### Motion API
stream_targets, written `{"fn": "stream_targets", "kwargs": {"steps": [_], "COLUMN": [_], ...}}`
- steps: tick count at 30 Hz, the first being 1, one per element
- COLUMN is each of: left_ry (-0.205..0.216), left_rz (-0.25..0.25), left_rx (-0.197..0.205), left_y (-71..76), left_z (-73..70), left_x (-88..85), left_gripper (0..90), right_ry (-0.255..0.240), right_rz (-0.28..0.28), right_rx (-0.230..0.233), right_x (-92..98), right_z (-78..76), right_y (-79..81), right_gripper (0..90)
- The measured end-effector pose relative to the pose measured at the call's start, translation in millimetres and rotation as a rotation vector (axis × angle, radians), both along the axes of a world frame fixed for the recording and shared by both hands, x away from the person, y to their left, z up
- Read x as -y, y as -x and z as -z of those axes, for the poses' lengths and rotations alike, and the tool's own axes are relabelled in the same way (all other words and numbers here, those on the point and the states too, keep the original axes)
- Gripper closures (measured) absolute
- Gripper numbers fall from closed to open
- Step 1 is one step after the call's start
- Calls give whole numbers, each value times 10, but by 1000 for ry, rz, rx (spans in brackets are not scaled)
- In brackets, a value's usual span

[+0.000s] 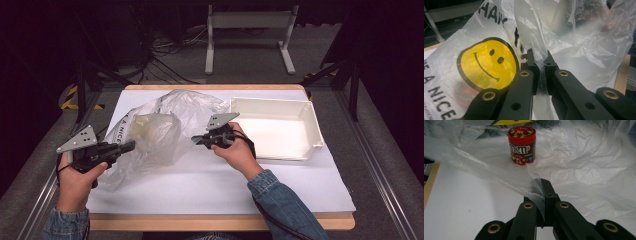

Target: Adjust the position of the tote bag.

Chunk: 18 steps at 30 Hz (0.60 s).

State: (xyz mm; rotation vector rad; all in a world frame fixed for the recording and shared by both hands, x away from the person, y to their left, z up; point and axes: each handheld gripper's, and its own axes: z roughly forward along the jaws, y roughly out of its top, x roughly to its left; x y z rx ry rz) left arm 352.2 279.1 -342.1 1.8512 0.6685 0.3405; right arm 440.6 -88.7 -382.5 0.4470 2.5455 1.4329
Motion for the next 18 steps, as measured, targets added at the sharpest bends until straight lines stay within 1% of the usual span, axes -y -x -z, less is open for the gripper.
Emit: {"fn": "stream_targets", "kwargs": {"steps": [1,3,6,7,8,10,11,12,17,18], "left_ry": [2,2,8,8,7,5,9,6,8,8], "left_rz": [1,4,2,2,0,-1,0,-3,-9,-9], "left_rx": [-2,3,0,0,5,3,-7,-6,-6,-6], "left_y": [-4,-17,-28,-28,-50,-67,-69,-75,-65,-65], "left_z": [1,0,-1,-1,6,17,26,30,25,25], "left_x": [7,22,32,32,29,30,36,37,41,41], "left_gripper": [886,886,884,883,882,880,880,878,876,876], "right_ry": [-6,-16,-27,-27,-31,-36,-33,-33,-30,-30], "right_rz": [4,5,10,10,18,20,22,22,1,1], "right_rx": [5,6,5,5,5,1,0,0,-11,-11], "right_x": [43,76,136,136,187,227,247,266,308,308], "right_z": [-10,-19,-34,-34,-43,-50,-55,-58,-56,-56], "right_y": [78,126,194,194,256,315,354,393,590,590], "right_gripper": [900,900,899,899,900,900,900,899,899,899]}}
